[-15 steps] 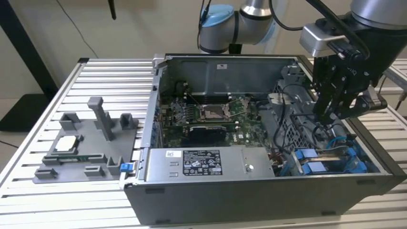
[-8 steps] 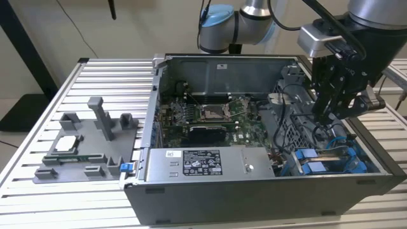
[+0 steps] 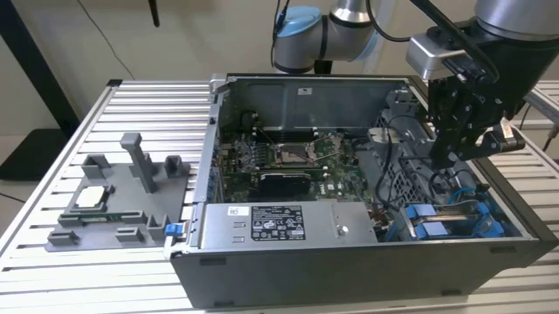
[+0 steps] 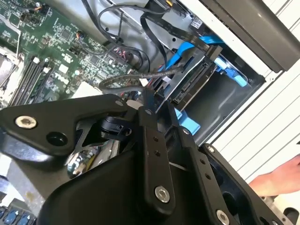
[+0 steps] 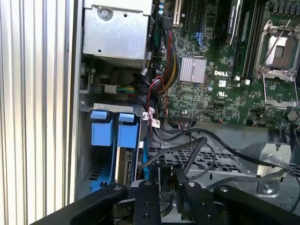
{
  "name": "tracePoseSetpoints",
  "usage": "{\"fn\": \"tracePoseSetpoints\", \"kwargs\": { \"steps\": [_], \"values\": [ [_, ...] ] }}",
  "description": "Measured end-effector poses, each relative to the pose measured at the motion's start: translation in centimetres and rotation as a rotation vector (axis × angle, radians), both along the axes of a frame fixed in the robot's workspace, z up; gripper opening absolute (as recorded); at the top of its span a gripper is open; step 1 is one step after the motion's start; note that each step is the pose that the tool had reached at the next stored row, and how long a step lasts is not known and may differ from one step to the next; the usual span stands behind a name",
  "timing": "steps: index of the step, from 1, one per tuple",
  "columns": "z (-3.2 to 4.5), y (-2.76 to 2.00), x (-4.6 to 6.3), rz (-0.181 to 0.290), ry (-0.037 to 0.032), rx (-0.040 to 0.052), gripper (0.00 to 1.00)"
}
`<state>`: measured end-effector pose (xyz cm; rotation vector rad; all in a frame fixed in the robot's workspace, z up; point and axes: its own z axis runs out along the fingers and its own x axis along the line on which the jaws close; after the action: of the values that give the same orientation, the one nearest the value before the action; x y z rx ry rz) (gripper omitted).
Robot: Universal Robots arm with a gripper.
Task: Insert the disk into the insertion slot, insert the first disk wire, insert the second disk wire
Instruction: 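Insert the first disk wire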
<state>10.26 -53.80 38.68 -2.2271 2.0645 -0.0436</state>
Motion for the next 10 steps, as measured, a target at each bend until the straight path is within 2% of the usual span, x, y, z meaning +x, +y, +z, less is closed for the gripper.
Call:
{"fn": "tracePoseSetpoints", "kwargs": {
  "steps": [10],
  "values": [
    [-0.03, 0.00, -0.01, 0.000, -0.0011, 0.0000, 0.00]
  ]
}}
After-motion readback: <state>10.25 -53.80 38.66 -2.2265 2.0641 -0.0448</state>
